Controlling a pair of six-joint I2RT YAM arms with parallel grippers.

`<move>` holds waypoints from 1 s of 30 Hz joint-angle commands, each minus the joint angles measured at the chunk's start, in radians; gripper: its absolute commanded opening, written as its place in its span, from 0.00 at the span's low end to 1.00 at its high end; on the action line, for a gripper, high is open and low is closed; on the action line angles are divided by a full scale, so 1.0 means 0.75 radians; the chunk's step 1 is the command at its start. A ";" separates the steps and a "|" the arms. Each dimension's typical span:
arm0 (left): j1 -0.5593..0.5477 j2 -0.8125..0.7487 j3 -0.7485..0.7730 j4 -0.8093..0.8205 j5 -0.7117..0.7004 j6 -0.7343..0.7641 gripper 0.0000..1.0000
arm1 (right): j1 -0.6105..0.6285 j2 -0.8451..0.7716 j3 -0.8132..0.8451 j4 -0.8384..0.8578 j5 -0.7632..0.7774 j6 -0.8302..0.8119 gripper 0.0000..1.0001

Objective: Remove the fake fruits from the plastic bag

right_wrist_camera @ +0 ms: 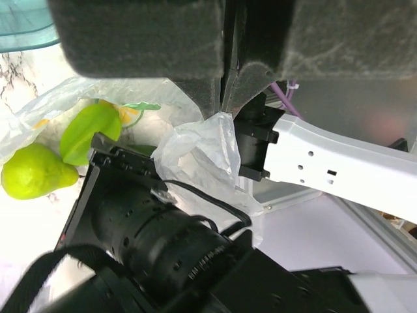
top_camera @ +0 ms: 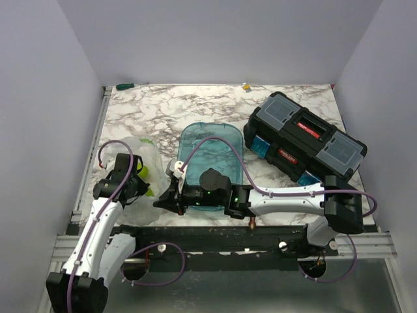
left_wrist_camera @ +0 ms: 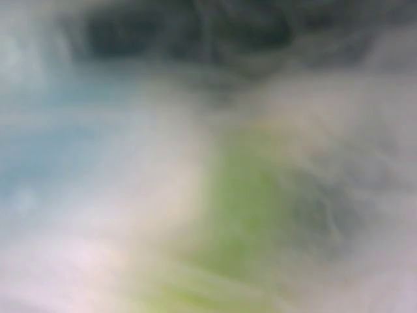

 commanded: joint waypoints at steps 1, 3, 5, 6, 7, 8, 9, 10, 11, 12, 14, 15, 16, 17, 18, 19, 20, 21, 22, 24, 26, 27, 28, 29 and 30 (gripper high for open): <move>-0.004 -0.092 0.098 -0.046 0.027 0.115 0.00 | 0.010 -0.003 -0.005 0.034 0.039 -0.004 0.01; -0.006 -0.112 0.122 -0.055 0.031 0.145 0.00 | 0.010 -0.005 -0.012 0.041 0.042 -0.007 0.01; -0.008 -0.128 0.147 -0.064 0.020 0.163 0.00 | 0.009 -0.005 -0.011 0.038 0.035 -0.006 0.01; -0.009 -0.135 0.155 -0.070 0.008 0.162 0.00 | 0.010 -0.005 -0.009 0.031 0.034 -0.008 0.01; -0.008 -0.142 0.159 -0.069 0.006 0.158 0.00 | 0.010 -0.005 -0.009 0.025 0.030 -0.006 0.01; -0.009 -0.142 0.158 -0.068 0.008 0.153 0.06 | 0.011 -0.005 -0.009 0.022 0.017 -0.008 0.01; -0.008 -0.139 0.152 -0.067 0.012 0.141 0.16 | 0.010 -0.001 -0.013 0.018 -0.022 -0.010 0.01; -0.008 -0.132 0.145 -0.061 0.020 0.132 0.22 | 0.009 0.006 -0.012 0.010 -0.068 -0.013 0.02; -0.008 -0.125 0.136 -0.046 0.036 0.132 0.25 | 0.011 0.021 -0.012 -0.002 -0.137 -0.013 0.03; -0.008 -0.114 0.132 -0.039 0.041 0.133 0.26 | 0.010 0.035 -0.013 -0.012 -0.194 0.006 0.04; -0.010 -0.096 0.142 -0.039 0.032 0.134 0.28 | 0.029 0.083 -0.023 -0.018 -0.233 0.054 0.05; -0.008 -0.093 0.148 -0.032 0.025 0.142 0.29 | 0.058 0.112 -0.031 -0.016 -0.214 0.060 0.05; -0.009 -0.087 0.160 -0.027 0.013 0.155 0.32 | 0.091 0.142 -0.043 -0.007 -0.163 0.062 0.07; -0.009 -0.084 0.170 -0.016 0.009 0.169 0.36 | 0.131 0.186 -0.034 -0.024 -0.111 0.063 0.08; -0.008 -0.080 0.184 -0.004 0.009 0.191 0.40 | 0.155 0.227 -0.007 -0.073 -0.058 0.065 0.08; -0.008 -0.070 0.194 0.007 0.012 0.209 0.43 | 0.180 0.275 0.029 -0.121 -0.015 0.060 0.08; -0.007 -0.059 0.208 0.021 0.023 0.231 0.47 | 0.204 0.310 0.045 -0.163 0.084 0.052 0.08; -0.006 -0.039 0.219 0.033 0.039 0.253 0.49 | 0.230 0.328 0.036 -0.166 0.185 0.059 0.08; -0.007 -0.016 0.232 0.041 0.052 0.276 0.49 | 0.237 0.339 0.009 -0.126 0.258 0.072 0.08; -0.006 0.035 0.257 0.047 0.060 0.306 0.50 | 0.237 0.352 -0.031 -0.105 0.335 0.079 0.08; -0.004 0.076 0.255 0.079 0.062 0.326 0.50 | 0.238 0.391 -0.009 -0.161 0.406 0.072 0.08; -0.003 0.094 0.251 0.097 0.068 0.333 0.50 | 0.237 0.417 0.009 -0.196 0.442 0.070 0.09; -0.001 0.109 0.247 0.114 0.075 0.337 0.50 | 0.238 0.435 0.026 -0.214 0.471 0.071 0.09; 0.002 0.121 0.244 0.127 0.081 0.341 0.50 | 0.238 0.446 0.032 -0.225 0.489 0.074 0.09; 0.004 0.134 0.244 0.133 0.088 0.344 0.50 | 0.236 0.445 0.030 -0.222 0.506 0.085 0.10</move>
